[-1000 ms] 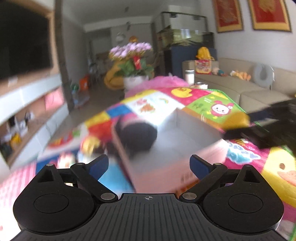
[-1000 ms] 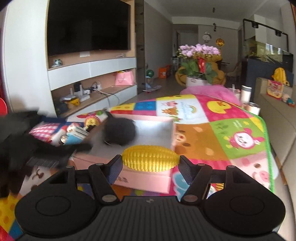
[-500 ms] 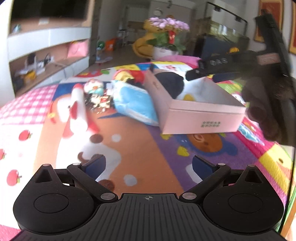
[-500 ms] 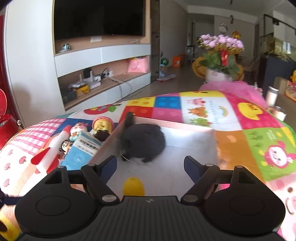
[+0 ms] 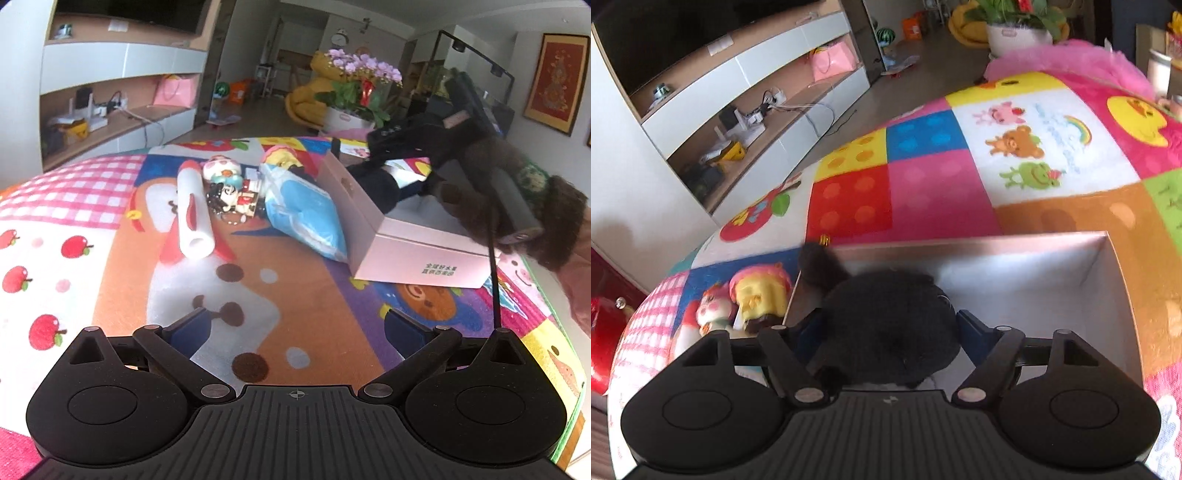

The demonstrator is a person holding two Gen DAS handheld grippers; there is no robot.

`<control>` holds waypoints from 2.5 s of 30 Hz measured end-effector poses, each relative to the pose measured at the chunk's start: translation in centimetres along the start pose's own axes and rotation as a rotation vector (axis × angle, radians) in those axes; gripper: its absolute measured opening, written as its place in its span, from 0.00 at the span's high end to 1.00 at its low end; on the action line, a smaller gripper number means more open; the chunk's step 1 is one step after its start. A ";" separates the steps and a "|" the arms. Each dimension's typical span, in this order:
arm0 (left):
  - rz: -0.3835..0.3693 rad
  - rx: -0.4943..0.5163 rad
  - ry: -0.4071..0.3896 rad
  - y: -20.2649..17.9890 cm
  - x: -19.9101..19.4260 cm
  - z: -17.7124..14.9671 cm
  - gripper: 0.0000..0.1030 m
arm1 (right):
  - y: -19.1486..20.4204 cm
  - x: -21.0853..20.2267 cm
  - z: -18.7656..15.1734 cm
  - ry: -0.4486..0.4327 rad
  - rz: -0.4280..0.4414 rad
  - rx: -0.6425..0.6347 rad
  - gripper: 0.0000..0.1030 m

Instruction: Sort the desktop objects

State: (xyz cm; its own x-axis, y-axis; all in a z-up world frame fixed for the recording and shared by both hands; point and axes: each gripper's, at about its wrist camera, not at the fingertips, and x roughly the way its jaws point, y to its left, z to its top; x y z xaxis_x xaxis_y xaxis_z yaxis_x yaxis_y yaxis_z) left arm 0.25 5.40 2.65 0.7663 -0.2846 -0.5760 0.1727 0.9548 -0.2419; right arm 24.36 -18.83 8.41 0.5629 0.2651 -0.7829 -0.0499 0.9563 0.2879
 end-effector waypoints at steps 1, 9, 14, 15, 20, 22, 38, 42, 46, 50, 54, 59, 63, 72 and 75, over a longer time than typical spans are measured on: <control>-0.006 -0.003 0.000 -0.1 0.0 0.0 0.00 | -0.2 -0.3 -0.2 0.017 0.006 0.011 0.30; -0.051 0.007 -0.014 -1.0 -0.7 0.0 0.00 | -1.2 -3.0 -1.2 0.195 0.100 0.109 0.34; -0.031 -0.003 -0.019 -0.7 -0.7 0.1 0.00 | -0.6 -5.7 -1.3 0.042 0.012 0.051 0.26; -0.024 -0.003 -0.021 -0.6 -0.7 0.1 0.00 | -0.3 -6.4 -1.3 -0.006 0.000 0.028 0.24; 0.095 0.008 -0.033 0.0 -0.5 -0.1 0.00 | 3.8 -9.7 -2.8 -0.194 -0.017 -0.178 0.24; 0.159 0.002 -0.040 0.5 -0.5 -0.2 0.00 | 6.7 -10.3 -4.4 -0.246 -0.041 -0.332 0.25; 0.184 -0.117 -0.073 3.6 -1.4 -1.5 0.00 | 19.0 1.8 -6.9 -0.096 -0.233 -0.631 0.44; 0.167 -0.159 -0.084 4.2 -1.6 -1.6 0.00 | 18.0 0.3 -7.8 -0.042 -0.145 -0.592 0.54; 0.170 -0.162 -0.087 4.0 -1.7 -1.6 0.00 | 16.4 -3.2 -11.7 -0.014 -0.039 -0.640 0.57; 0.183 -0.173 -0.078 3.9 -1.7 -1.4 0.00 | 14.3 -7.5 -16.4 -0.047 0.011 -0.702 0.56; 0.203 -0.124 -0.068 3.4 -1.1 -0.3 0.00 | 11.5 -10.7 -19.1 -0.090 0.014 -0.668 0.53; 0.266 0.001 -0.109 2.8 1.2 3.7 0.00 | 7.2 -14.5 -20.6 -0.158 0.059 -0.478 0.45; 0.327 0.034 -0.036 3.1 5.8 6.2 0.27 | 3.8 -16.7 -21.2 -0.248 0.027 -0.330 0.29; 0.351 0.072 0.030 3.1 6.8 5.7 0.58 | 0.3 -17.1 -22.8 -0.284 -0.047 -0.268 0.22; 0.310 0.107 0.037 1.8 3.8 3.9 0.58 | -0.1 -16.7 -22.6 -0.283 -0.025 -0.239 0.22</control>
State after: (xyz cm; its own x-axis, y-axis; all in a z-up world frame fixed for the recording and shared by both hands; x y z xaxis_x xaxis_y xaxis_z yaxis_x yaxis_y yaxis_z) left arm 5.85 6.38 3.09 0.7696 0.0202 -0.6382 -0.0002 0.9995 0.0315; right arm -3.68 -20.63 9.02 0.7708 0.2285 -0.5947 -0.2055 0.9727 0.1075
